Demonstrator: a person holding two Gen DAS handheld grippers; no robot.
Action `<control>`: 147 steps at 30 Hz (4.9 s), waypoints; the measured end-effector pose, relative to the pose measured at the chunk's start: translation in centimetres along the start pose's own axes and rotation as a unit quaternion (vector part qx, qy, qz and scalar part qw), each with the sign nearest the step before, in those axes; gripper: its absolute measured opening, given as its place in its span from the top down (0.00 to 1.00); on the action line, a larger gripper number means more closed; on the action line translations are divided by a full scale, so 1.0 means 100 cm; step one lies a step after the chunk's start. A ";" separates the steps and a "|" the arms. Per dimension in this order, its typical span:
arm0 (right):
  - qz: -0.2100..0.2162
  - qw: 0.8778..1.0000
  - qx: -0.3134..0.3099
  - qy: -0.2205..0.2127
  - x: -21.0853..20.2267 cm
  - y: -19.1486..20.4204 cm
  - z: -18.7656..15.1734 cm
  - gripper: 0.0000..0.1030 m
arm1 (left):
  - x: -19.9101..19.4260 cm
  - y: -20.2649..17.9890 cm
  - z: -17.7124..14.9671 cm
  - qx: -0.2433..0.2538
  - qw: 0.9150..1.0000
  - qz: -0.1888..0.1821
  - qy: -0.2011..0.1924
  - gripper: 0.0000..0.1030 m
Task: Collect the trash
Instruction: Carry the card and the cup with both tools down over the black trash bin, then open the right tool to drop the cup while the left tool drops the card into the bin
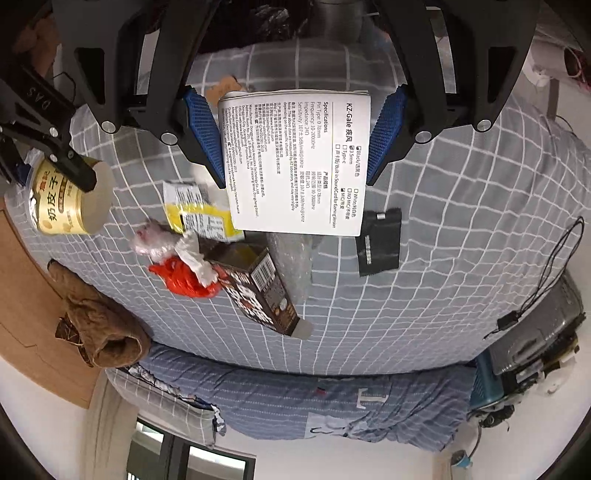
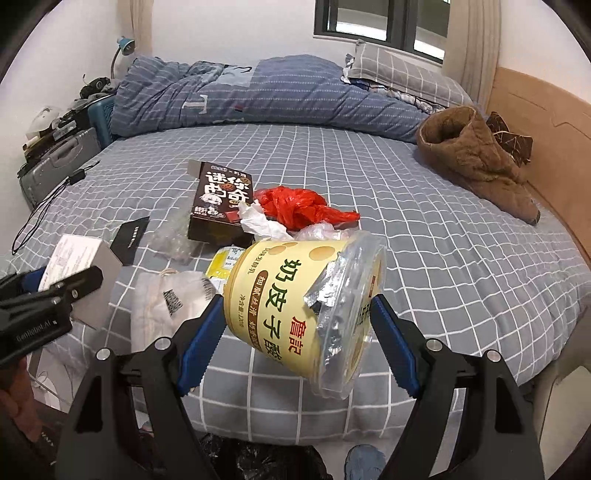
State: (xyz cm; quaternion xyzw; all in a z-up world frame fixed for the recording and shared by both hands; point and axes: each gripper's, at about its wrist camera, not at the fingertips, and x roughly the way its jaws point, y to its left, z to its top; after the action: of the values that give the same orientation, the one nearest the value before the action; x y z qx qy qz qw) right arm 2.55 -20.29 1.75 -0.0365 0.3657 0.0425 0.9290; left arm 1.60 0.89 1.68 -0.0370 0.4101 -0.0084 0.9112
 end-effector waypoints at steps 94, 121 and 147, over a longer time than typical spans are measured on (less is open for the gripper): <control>0.043 0.979 0.007 0.198 0.021 0.035 -0.232 0.27 | 0.037 0.000 -0.223 -0.004 0.985 -0.021 0.171 0.31; 0.036 0.970 0.008 0.240 0.059 0.042 -0.252 0.11 | 0.068 0.016 -0.226 -0.018 0.980 -0.017 0.198 0.31; -0.046 0.973 0.075 0.212 0.030 -0.082 -0.263 0.07 | 0.079 -0.086 -0.242 0.052 0.972 -0.061 0.220 0.31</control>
State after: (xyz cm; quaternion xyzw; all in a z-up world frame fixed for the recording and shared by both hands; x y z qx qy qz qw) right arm -12.23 -30.87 -19.17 0.0084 0.5543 -0.0370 0.8315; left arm -11.11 -9.53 -19.59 -0.0117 0.5967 -0.0931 0.7970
